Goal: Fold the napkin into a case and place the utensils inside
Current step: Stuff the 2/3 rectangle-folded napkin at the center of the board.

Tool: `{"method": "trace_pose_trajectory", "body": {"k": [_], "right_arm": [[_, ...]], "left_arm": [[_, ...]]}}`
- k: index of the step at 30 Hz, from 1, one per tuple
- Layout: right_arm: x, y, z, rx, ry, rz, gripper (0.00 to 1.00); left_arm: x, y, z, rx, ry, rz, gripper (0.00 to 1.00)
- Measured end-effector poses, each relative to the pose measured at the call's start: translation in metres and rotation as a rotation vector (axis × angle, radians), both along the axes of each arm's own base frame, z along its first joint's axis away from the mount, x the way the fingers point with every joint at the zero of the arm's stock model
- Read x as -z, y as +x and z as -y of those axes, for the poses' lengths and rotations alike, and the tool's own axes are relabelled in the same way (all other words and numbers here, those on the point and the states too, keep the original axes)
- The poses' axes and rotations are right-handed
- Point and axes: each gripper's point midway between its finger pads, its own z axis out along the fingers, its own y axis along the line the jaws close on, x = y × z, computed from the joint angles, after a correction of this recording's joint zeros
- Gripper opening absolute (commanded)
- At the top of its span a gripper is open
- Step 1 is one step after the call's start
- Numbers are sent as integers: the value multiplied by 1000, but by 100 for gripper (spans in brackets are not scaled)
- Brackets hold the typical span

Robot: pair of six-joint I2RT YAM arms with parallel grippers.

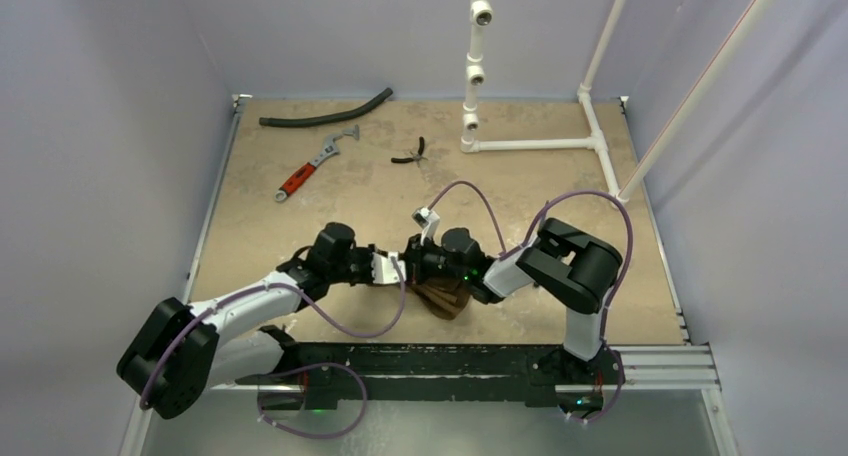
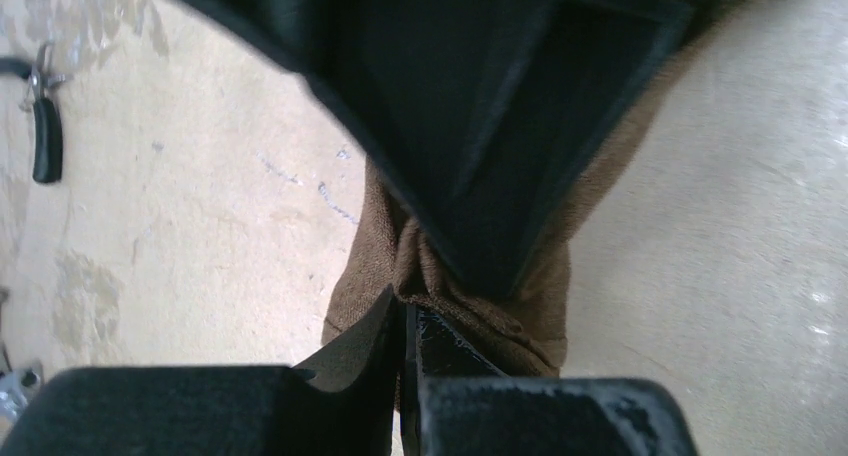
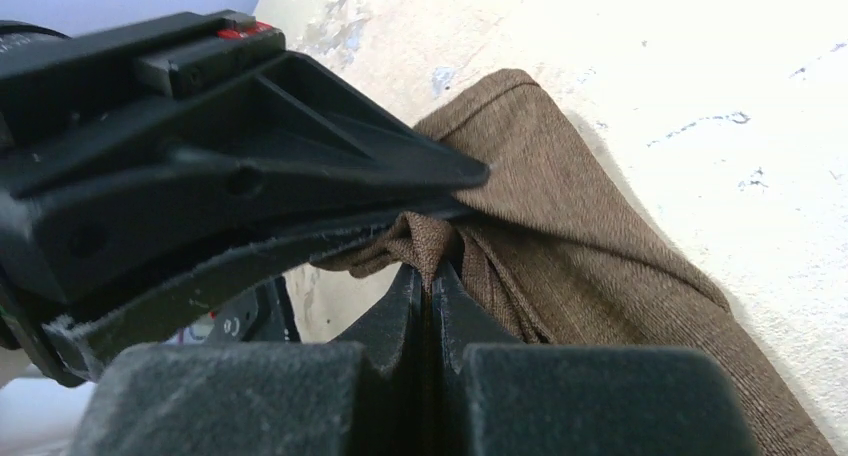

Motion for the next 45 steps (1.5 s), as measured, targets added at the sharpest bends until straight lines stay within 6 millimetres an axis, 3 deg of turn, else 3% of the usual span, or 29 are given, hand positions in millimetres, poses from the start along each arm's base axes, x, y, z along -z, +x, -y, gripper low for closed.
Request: {"method": "trace_pose_trajectory", "body": {"k": [9,18,28,37,45], "right_arm": [[7,-14,4,-55,-29,-2,0],[33,-45,27,-102,-60,-15,0],[29,-47,26,-123,-26,-26,0],[8,-62,37,-170,69,23,0],[2,-47,32,-116,71,-3,0]], "left_arm": [[2,-26,7,146,33,99,0],[6,-24,3,161,71,134,0],[9,-19,0,143,87,150,0],[13,-22,-1,146,87,151,0],[16,-27,-1,159,89,154,0]]}}
